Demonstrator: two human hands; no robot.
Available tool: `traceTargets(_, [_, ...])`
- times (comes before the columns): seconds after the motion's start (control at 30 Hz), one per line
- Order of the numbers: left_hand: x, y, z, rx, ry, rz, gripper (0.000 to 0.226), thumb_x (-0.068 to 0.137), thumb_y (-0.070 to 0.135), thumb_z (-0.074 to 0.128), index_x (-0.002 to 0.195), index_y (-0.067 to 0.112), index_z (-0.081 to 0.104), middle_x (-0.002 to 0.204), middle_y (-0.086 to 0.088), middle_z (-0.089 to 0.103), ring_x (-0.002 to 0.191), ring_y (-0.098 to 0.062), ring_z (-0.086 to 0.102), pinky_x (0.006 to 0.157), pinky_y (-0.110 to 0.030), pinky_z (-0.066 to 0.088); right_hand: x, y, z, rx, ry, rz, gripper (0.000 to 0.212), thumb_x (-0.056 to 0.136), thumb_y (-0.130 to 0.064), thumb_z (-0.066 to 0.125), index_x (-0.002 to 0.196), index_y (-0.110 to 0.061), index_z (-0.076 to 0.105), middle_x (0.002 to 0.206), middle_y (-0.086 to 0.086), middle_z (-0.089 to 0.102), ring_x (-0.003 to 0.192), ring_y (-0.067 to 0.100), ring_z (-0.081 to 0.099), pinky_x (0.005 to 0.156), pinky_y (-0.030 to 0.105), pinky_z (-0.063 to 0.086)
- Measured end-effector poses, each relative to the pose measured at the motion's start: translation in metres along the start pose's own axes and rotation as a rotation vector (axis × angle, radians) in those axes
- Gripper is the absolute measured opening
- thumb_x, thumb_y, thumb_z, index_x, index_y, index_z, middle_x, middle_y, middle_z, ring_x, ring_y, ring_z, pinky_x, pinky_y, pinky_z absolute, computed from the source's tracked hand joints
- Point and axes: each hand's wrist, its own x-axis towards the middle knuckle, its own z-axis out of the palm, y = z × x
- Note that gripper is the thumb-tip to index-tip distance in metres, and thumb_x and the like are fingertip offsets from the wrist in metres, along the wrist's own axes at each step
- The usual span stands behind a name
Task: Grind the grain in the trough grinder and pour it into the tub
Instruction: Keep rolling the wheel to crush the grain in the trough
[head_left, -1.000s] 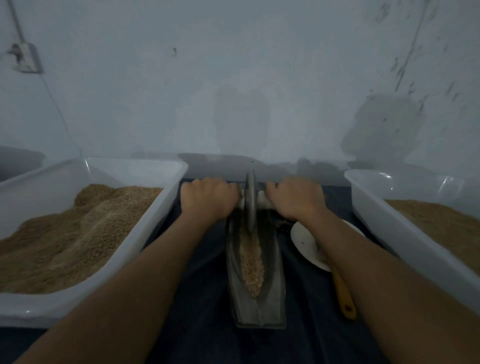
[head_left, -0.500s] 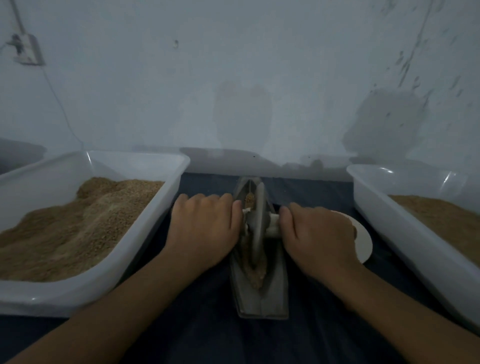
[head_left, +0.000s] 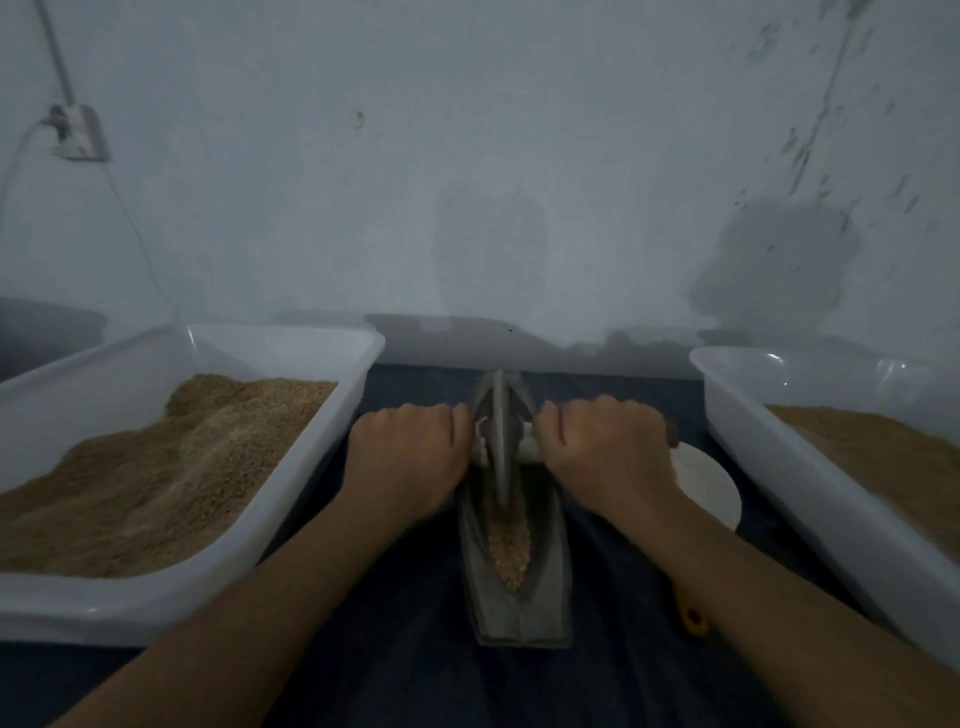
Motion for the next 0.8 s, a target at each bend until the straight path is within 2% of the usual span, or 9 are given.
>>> traceTargets(0.1, [-0.030, 0.005, -0.015, -0.102, 0.124, -0.050, 0.040, 0.106, 0.043, 0.010, 0.082, 0.030, 0.040, 0.073, 0.009, 0.045, 0.061, -0.019, 0.043, 0.060, -0.036, 0.035, -0.040, -0.004, -0.013, 0.226, 0.092, 0.133, 0.036, 0.104, -0.038, 0.034, 0.070, -0.028, 0.041, 0.056, -0.012, 0.039, 0.048, 0.012, 0.034, 0.053, 0.031, 0.026])
traceTargets(0.2, [-0.038, 0.008, -0.022, -0.159, 0.172, -0.052, 0.039, 0.105, 0.045, 0.014, 0.079, 0.031, 0.039, 0.070, 0.010, 0.046, 0.061, -0.018, 0.045, 0.063, -0.039, 0.039, -0.055, -0.003, -0.011, 0.273, 0.140, 0.141, 0.038, 0.106, -0.042, 0.025, 0.071, -0.031, 0.038, 0.057, -0.013, 0.036, 0.050, 0.009, 0.035, 0.053, 0.033, 0.023])
traceTargets(0.33, [0.001, 0.003, -0.011, -0.003, 0.032, -0.006, 0.034, 0.104, 0.037, 0.018, 0.086, 0.024, 0.044, 0.081, 0.007, 0.054, 0.072, -0.025, 0.058, 0.067, -0.034, 0.041, -0.016, 0.001, 0.005, 0.096, -0.016, 0.159, 0.048, 0.099, -0.043, 0.009, 0.073, -0.023, 0.045, 0.065, -0.011, 0.045, 0.057, 0.019, 0.045, 0.053, 0.031, 0.025])
traceTargets(0.4, [0.028, 0.000, 0.001, 0.049, -0.076, -0.001, 0.025, 0.105, 0.033, 0.028, 0.092, 0.021, 0.047, 0.086, 0.000, 0.054, 0.083, -0.028, 0.062, 0.066, -0.035, 0.040, 0.020, 0.012, 0.019, 0.148, -0.160, 0.217, 0.044, 0.099, -0.043, 0.017, 0.080, -0.019, 0.048, 0.078, -0.005, 0.051, 0.070, 0.023, 0.050, 0.061, 0.035, 0.032])
traceTargets(0.47, [0.053, -0.006, 0.009, 0.018, -0.168, -0.040, 0.028, 0.107, 0.033, 0.030, 0.095, 0.019, 0.051, 0.085, -0.002, 0.050, 0.086, -0.030, 0.062, 0.068, -0.037, 0.042, 0.047, 0.018, 0.025, 0.246, -0.276, 0.292, 0.049, 0.099, -0.045, 0.023, 0.079, -0.014, 0.056, 0.084, 0.000, 0.059, 0.069, 0.022, 0.048, 0.063, 0.034, 0.031])
traceTargets(0.57, [0.071, -0.005, 0.008, 0.020, -0.214, -0.067, 0.032, 0.107, 0.031, 0.031, 0.096, 0.016, 0.057, 0.079, 0.000, 0.048, 0.073, -0.025, 0.055, 0.063, -0.036, 0.038, 0.060, 0.023, 0.031, 0.356, -0.308, 0.355, 0.054, 0.099, -0.050, 0.025, 0.079, -0.015, 0.060, 0.086, 0.005, 0.061, 0.073, 0.025, 0.051, 0.066, 0.036, 0.035])
traceTargets(0.63, [0.061, 0.000, 0.003, 0.061, -0.146, -0.054, 0.030, 0.105, 0.027, 0.032, 0.091, 0.017, 0.057, 0.073, 0.002, 0.047, 0.061, -0.020, 0.044, 0.054, -0.033, 0.031, 0.047, 0.023, 0.030, 0.262, -0.328, 0.279, 0.040, 0.101, -0.042, 0.028, 0.087, -0.014, 0.053, 0.090, 0.006, 0.058, 0.074, 0.026, 0.047, 0.066, 0.037, 0.034])
traceTargets(0.7, [0.036, 0.005, -0.003, 0.072, -0.047, -0.012, 0.025, 0.103, 0.026, 0.032, 0.084, 0.019, 0.047, 0.072, 0.003, 0.047, 0.059, -0.020, 0.043, 0.054, -0.032, 0.031, 0.023, 0.021, 0.024, 0.106, -0.200, 0.073, 0.014, 0.099, -0.027, 0.042, 0.089, -0.017, 0.042, 0.079, 0.005, 0.049, 0.068, 0.026, 0.045, 0.058, 0.037, 0.035])
traceTargets(0.8, [-0.006, 0.006, -0.011, 0.002, 0.029, -0.018, 0.032, 0.105, 0.039, 0.017, 0.085, 0.025, 0.039, 0.078, 0.006, 0.051, 0.065, -0.023, 0.050, 0.060, -0.034, 0.036, -0.016, 0.006, 0.000, 0.014, 0.082, -0.085, 0.017, 0.088, -0.016, 0.064, 0.079, -0.015, 0.050, 0.059, 0.002, 0.048, 0.046, 0.022, 0.040, 0.045, 0.030, 0.032])
